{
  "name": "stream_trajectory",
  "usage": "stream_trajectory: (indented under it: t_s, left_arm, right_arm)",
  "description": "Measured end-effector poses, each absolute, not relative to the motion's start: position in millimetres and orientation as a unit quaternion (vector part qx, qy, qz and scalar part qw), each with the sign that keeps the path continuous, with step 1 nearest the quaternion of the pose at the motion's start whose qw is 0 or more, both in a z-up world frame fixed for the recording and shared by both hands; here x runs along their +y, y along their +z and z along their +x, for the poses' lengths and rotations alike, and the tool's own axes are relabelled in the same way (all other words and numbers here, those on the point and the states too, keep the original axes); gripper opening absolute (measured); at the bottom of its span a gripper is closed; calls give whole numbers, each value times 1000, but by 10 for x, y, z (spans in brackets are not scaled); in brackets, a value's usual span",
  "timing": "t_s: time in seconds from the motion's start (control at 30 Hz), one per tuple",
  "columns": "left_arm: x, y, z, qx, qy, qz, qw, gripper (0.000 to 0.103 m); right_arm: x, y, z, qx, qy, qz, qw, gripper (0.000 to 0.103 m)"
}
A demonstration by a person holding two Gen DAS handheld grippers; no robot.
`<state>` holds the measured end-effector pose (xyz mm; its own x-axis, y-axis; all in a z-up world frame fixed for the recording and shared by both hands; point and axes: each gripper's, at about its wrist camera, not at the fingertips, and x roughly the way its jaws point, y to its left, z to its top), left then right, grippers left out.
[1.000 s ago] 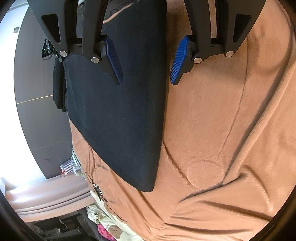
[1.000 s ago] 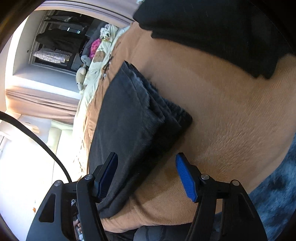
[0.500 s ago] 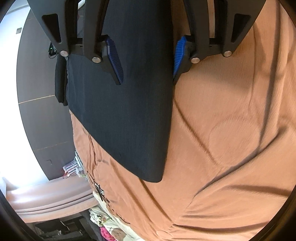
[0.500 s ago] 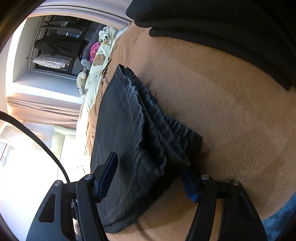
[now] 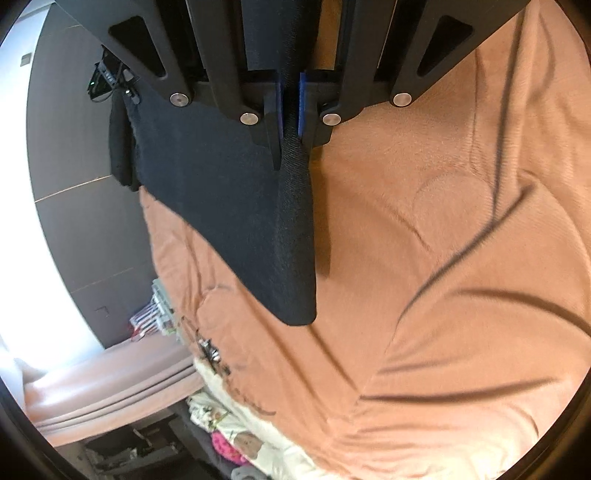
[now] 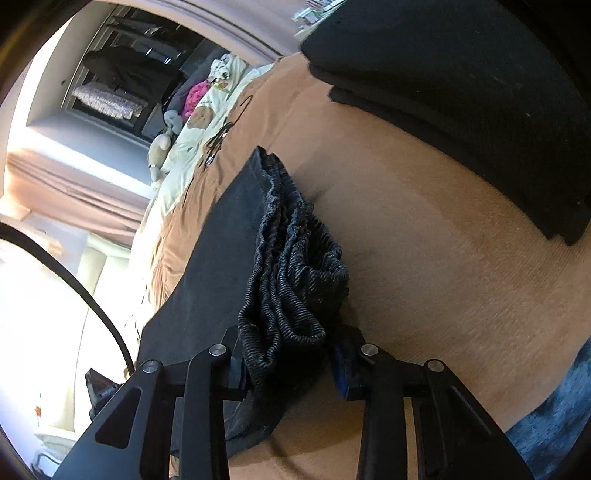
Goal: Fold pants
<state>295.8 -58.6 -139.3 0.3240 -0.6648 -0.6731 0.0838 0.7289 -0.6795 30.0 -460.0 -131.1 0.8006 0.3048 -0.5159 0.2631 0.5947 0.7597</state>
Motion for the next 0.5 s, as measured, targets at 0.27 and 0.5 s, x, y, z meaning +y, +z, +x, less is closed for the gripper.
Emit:
stream_trajectory:
  t_s: [0.27,0.5]
  left_arm:
    - [-304,-1051,2936,504,-235,-275,784,5]
    - [151,-911,2839,492,-211,-277,798,5]
  right_arm:
    - [-4258,-1316,398,360,41,437,823,33]
    - [-3999,-1209,466,369,35,412,833,51]
